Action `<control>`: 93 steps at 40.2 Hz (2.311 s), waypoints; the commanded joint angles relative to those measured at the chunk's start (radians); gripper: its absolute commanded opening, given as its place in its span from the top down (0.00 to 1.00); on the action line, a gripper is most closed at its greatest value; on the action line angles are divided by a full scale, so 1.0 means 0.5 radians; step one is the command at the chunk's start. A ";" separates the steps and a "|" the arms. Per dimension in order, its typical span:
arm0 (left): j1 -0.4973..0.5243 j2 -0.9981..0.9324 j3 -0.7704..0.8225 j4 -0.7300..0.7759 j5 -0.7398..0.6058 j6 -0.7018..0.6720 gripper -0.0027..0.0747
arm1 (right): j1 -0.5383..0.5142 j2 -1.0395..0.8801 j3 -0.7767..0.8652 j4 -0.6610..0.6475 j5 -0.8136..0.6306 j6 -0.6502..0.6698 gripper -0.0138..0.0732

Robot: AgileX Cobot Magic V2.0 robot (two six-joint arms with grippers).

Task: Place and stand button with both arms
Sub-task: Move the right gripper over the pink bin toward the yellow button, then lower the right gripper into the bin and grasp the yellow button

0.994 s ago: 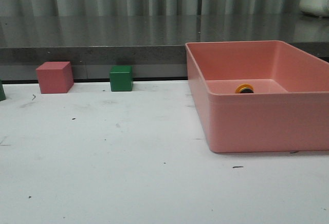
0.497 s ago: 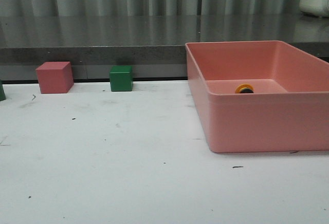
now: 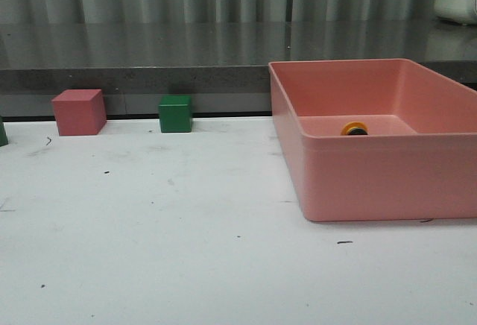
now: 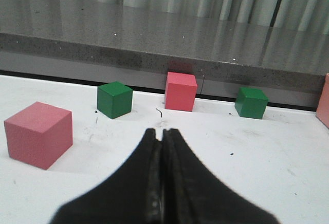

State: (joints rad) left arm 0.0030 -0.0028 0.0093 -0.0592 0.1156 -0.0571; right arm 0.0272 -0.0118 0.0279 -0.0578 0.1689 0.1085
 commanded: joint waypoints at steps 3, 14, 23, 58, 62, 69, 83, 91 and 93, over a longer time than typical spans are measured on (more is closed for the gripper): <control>0.000 -0.048 0.028 0.018 -0.374 -0.018 0.99 | -0.011 -0.024 -0.008 -0.006 -0.299 -0.015 0.92; 0.000 0.039 -0.318 0.018 -0.498 -0.018 0.99 | -0.009 -0.008 -0.303 -0.006 -0.299 -0.015 0.92; 0.000 0.502 -0.834 0.160 -0.024 -0.018 0.99 | -0.009 0.330 -0.796 -0.003 0.071 -0.013 0.92; -0.003 0.988 -1.014 0.166 -0.005 -0.018 0.06 | -0.009 0.943 -1.066 -0.003 -0.013 -0.013 0.09; -0.003 0.988 -1.014 0.166 -0.019 -0.018 0.10 | -0.009 0.979 -1.066 -0.001 -0.084 -0.013 0.10; -0.003 0.988 -1.014 0.166 -0.019 -0.018 0.10 | -0.007 1.316 -1.219 0.027 -0.102 -0.013 0.10; -0.003 0.992 -1.014 0.166 -0.019 -0.018 0.10 | 0.271 2.270 -1.870 0.200 0.118 -0.013 0.10; -0.003 0.992 -1.014 0.166 -0.019 -0.018 0.10 | 0.395 2.755 -2.245 0.202 0.500 -0.013 0.10; -0.003 0.992 -1.014 0.166 -0.019 -0.018 0.10 | 0.395 2.871 -2.332 0.202 0.590 -0.013 0.10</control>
State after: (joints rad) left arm 0.0030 0.4824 -0.4583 0.0236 0.1922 -0.0571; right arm 0.2224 1.3662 -1.0445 0.0418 0.4412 0.1085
